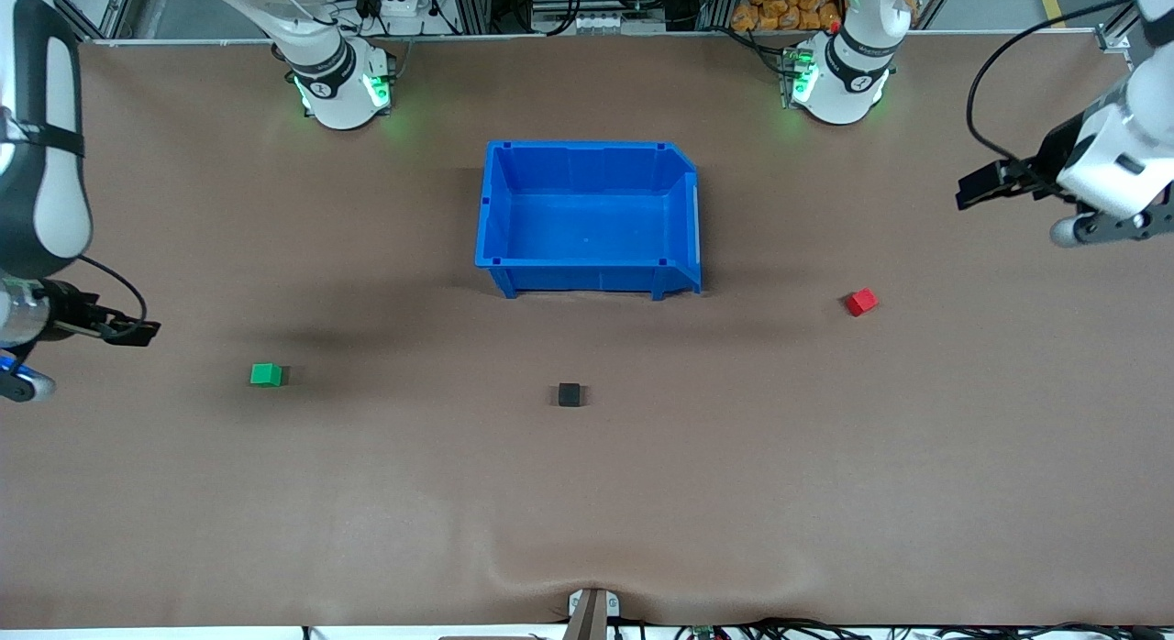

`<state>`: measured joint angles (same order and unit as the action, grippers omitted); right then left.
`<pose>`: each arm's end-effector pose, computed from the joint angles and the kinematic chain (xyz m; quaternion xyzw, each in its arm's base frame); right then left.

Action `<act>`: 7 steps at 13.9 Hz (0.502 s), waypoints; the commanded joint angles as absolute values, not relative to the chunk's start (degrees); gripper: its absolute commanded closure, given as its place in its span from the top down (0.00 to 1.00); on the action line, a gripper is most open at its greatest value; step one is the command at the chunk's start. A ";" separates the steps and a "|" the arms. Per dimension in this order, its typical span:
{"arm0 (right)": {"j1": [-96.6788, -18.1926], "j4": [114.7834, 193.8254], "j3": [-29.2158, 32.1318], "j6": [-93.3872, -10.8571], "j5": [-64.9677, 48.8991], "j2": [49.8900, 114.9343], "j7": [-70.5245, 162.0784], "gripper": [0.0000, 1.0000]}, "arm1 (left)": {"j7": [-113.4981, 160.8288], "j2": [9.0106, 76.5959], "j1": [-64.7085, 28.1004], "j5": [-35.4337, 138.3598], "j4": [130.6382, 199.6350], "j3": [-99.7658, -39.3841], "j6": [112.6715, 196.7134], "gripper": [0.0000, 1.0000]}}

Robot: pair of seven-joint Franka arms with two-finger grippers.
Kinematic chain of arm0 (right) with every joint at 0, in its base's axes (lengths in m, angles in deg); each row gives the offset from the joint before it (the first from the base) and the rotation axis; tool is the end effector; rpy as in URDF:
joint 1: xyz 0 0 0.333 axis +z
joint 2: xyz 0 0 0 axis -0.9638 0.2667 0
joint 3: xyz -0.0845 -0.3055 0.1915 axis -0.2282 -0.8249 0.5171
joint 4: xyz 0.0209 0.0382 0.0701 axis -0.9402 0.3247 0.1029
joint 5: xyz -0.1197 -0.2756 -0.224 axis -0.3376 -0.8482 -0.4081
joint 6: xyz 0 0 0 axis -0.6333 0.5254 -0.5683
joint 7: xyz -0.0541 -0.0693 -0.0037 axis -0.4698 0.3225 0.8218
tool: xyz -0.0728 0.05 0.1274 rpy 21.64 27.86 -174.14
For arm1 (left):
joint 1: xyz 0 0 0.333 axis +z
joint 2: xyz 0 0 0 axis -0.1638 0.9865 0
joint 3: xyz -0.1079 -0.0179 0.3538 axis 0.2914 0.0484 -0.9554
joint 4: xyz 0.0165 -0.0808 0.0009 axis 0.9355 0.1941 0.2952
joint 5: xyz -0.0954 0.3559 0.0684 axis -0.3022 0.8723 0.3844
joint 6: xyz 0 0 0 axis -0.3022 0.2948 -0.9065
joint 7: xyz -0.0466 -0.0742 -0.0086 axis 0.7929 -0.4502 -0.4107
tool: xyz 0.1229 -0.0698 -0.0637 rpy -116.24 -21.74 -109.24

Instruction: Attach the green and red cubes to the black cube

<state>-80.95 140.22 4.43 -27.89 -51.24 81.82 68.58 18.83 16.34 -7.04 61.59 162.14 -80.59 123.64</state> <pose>0.6248 -0.1109 0.4373 0.9632 -0.2186 -0.1379 0.0735 0.5077 -0.0401 0.5824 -0.9947 -0.0561 0.0836 0.0228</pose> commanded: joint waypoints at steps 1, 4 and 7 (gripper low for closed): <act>-81.30 138.78 4.71 -27.99 -52.61 85.48 69.53 1.00 | 18.34 19.37 -7.06 61.77 161.93 -79.03 125.41 1.00; -82.62 141.75 4.80 -34.91 -51.91 85.93 59.98 1.00 | 18.34 20.08 -6.88 61.77 166.74 -78.85 130.32 1.00; -82.62 149.12 4.80 -43.70 -51.91 85.58 57.15 1.00 | 17.73 20.78 -6.97 61.77 171.85 -78.76 136.83 1.00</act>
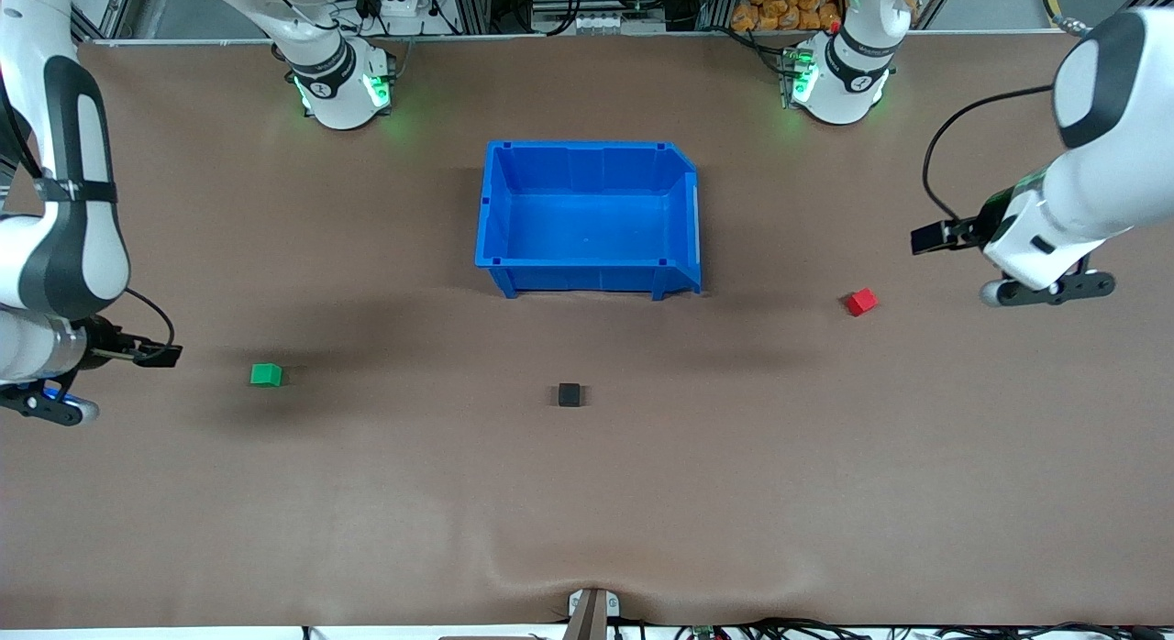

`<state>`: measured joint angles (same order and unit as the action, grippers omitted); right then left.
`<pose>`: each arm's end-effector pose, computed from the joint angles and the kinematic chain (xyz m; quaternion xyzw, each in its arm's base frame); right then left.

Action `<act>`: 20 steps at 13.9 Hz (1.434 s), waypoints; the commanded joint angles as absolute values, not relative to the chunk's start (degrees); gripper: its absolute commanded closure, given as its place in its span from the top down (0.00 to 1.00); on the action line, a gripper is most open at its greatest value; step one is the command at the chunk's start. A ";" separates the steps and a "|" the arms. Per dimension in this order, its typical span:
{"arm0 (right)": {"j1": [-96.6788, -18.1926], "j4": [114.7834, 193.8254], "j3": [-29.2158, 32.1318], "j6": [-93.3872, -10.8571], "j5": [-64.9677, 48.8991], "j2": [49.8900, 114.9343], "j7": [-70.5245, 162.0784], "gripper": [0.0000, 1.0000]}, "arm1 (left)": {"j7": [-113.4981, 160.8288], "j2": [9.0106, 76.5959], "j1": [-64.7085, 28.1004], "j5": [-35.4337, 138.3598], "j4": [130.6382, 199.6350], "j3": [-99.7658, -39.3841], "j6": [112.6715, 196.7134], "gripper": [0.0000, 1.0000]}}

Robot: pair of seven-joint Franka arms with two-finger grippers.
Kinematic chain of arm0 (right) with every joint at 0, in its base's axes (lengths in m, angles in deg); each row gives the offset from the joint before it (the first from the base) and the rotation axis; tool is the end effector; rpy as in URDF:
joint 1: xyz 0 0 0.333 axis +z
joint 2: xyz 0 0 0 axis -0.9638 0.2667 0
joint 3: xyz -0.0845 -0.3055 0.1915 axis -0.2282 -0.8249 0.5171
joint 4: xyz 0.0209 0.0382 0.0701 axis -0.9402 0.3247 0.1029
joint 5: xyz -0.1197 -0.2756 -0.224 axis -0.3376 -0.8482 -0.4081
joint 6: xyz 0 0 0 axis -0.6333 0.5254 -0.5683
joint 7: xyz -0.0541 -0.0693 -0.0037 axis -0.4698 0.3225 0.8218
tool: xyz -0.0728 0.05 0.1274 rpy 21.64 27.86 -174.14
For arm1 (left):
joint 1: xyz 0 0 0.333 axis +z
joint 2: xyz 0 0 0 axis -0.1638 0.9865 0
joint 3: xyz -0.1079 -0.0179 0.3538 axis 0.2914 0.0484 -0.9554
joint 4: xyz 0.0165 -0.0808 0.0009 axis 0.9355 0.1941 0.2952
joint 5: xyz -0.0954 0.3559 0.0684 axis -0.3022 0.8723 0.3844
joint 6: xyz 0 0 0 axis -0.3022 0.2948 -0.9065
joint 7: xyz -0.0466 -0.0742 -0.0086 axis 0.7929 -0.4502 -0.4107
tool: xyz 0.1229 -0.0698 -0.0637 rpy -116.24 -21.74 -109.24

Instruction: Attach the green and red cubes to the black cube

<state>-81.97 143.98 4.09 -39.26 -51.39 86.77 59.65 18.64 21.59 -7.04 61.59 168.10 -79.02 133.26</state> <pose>0.6468 -0.1276 0.3631 0.9801 -0.1445 -0.1209 0.0631 0.5371 -0.0551 0.4995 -0.9942 -0.0419 0.0974 0.0193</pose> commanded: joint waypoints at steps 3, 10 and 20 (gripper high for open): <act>-83.58 153.10 4.97 -51.00 -51.74 85.66 46.55 1.00 | 16.76 23.50 -7.14 62.12 173.53 -78.76 140.18 1.00; -84.20 153.10 5.59 -56.73 -42.77 90.50 31.66 1.00 | 15.97 29.65 -6.97 61.95 175.28 -78.76 144.92 1.00; -80.25 155.99 5.68 -65.16 -41.72 95.69 36.66 1.00 | 1.06 33.87 -7.23 62.56 186.10 -78.85 161.89 1.00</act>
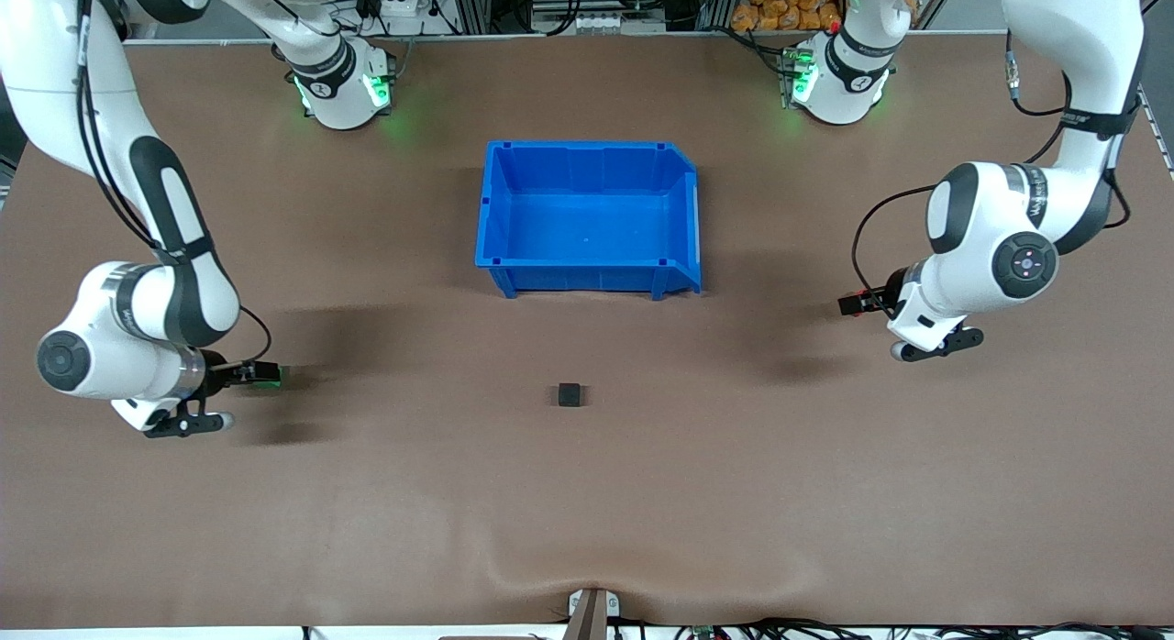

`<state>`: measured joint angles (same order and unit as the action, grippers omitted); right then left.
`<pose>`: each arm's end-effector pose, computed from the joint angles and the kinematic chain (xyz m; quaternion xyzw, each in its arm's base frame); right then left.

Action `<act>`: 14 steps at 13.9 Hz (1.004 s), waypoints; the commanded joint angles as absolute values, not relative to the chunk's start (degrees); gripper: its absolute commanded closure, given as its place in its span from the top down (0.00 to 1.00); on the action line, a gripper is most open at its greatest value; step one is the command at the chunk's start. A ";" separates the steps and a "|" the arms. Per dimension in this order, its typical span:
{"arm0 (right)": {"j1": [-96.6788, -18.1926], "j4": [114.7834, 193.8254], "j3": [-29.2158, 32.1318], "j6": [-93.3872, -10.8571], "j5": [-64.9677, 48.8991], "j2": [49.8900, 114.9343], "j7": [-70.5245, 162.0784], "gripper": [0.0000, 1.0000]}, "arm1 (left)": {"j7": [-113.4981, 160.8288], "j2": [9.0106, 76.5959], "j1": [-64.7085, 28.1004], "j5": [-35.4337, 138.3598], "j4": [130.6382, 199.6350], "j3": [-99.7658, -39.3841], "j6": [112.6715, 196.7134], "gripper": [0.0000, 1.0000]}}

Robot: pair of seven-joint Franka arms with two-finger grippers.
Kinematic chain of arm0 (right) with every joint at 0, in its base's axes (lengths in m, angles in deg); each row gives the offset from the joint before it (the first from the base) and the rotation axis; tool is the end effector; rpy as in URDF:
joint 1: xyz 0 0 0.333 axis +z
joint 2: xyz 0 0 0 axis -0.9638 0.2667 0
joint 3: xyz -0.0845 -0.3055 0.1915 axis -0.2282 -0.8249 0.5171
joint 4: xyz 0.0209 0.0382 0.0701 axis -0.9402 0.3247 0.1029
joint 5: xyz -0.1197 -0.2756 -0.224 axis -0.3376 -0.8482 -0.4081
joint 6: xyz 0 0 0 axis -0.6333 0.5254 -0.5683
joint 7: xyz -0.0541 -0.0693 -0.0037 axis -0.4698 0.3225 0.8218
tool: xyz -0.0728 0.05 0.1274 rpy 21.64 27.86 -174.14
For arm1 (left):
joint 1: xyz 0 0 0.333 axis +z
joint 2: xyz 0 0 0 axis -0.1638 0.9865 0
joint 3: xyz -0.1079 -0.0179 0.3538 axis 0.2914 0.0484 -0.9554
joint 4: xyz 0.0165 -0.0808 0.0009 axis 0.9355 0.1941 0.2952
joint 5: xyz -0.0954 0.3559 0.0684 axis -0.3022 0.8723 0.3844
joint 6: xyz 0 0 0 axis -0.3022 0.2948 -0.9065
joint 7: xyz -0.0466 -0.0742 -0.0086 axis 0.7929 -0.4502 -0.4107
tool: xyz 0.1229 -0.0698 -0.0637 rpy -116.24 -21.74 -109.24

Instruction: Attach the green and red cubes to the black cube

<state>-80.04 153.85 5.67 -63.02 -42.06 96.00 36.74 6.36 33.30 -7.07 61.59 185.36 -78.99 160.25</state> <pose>0.6627 -0.0735 0.2087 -0.9955 -0.0488 0.0764 0.0267 0.5424 -0.0582 0.2913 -0.9828 -0.1437 0.1147 0.0168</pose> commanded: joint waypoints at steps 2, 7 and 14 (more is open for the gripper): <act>-80.42 160.81 5.68 -72.17 -41.80 95.07 36.66 1.00 | -2.65 35.28 -6.88 62.91 186.10 -78.94 163.56 0.99; -80.33 164.79 5.68 -74.23 -41.72 92.17 36.31 1.00 | -3.28 36.69 -6.27 65.10 187.94 -79.20 165.84 0.92; -80.33 164.71 5.68 -74.05 -41.72 92.17 36.31 0.93 | -3.28 38.71 -3.37 68.10 190.67 -79.20 171.47 0.79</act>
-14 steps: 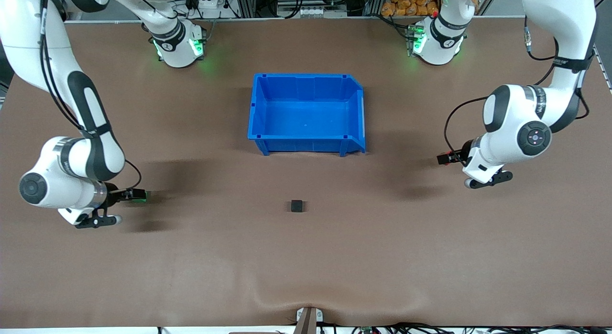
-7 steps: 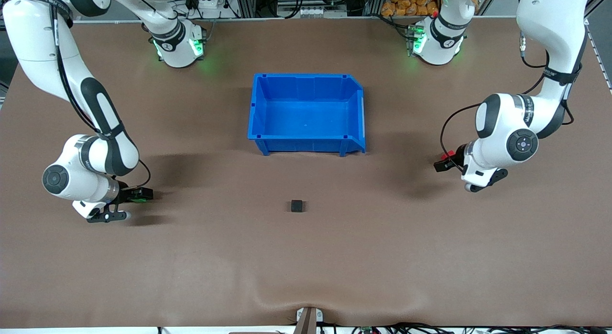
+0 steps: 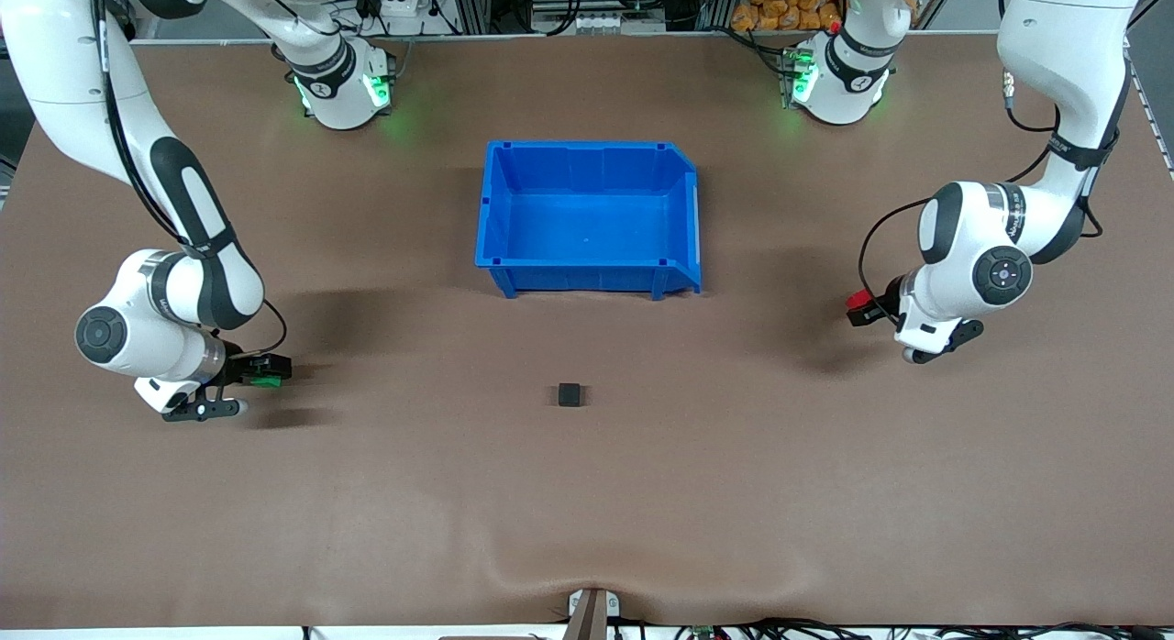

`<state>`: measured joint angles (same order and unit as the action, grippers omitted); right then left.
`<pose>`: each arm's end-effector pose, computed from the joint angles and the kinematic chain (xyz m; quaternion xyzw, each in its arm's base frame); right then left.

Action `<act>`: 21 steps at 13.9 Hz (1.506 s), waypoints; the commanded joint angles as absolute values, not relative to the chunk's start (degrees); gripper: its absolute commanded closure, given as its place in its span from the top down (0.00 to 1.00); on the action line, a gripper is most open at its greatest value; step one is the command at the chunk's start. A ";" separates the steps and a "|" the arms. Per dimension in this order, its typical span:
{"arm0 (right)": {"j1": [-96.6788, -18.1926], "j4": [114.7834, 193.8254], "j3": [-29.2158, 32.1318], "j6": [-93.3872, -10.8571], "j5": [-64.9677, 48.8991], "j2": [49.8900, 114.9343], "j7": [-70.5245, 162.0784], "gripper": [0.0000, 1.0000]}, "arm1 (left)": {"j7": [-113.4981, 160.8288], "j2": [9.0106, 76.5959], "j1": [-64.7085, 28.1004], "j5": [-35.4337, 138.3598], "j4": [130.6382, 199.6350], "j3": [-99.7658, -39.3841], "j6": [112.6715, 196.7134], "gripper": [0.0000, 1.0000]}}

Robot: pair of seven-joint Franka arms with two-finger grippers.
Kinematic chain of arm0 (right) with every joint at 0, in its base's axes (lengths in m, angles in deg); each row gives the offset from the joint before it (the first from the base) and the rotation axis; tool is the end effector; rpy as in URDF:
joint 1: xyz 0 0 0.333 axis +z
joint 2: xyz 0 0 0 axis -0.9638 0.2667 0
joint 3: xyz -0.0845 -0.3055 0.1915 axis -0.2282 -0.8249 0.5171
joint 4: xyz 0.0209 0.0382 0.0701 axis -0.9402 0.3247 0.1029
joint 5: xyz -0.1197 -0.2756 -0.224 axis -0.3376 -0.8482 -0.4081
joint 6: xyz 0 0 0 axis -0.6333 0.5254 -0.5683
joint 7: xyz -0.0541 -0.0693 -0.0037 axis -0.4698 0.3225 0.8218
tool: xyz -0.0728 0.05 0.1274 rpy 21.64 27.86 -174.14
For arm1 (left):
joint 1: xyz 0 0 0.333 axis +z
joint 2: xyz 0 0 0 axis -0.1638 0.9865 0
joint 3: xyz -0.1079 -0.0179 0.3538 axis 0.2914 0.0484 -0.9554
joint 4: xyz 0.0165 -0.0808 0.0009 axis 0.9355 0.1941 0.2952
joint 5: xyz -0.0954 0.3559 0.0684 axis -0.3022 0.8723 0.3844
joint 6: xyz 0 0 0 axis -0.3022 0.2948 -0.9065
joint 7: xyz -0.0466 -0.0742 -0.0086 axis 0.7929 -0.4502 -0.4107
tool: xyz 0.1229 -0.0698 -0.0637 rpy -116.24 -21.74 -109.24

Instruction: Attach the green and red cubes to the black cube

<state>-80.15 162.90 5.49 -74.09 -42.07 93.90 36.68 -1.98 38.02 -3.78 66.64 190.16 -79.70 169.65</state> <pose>0.6381 -0.0760 0.1874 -0.9980 -0.0445 0.0416 0.0170 0.5339 -0.0172 0.2261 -0.9694 -0.2164 0.1068 0.0441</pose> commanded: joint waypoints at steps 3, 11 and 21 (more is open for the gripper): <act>-80.42 164.36 5.68 -73.26 -41.80 92.26 35.70 0.19 | -3.46 39.59 -2.58 68.10 190.58 -79.11 171.91 0.67; -81.21 158.05 5.50 -73.44 -42.59 93.13 5.67 0.00 | -3.81 39.95 -1.87 68.10 190.67 -79.11 172.00 0.67; -82.09 152.05 5.24 -74.05 -48.22 95.60 -26.77 0.00 | -7.76 40.91 -2.57 68.01 190.67 -78.76 172.09 0.30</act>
<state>-81.21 153.56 4.78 -74.25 -47.45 94.68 -22.04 -6.07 40.92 -2.64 66.66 190.36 -79.10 171.31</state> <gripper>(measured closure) 0.604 0.489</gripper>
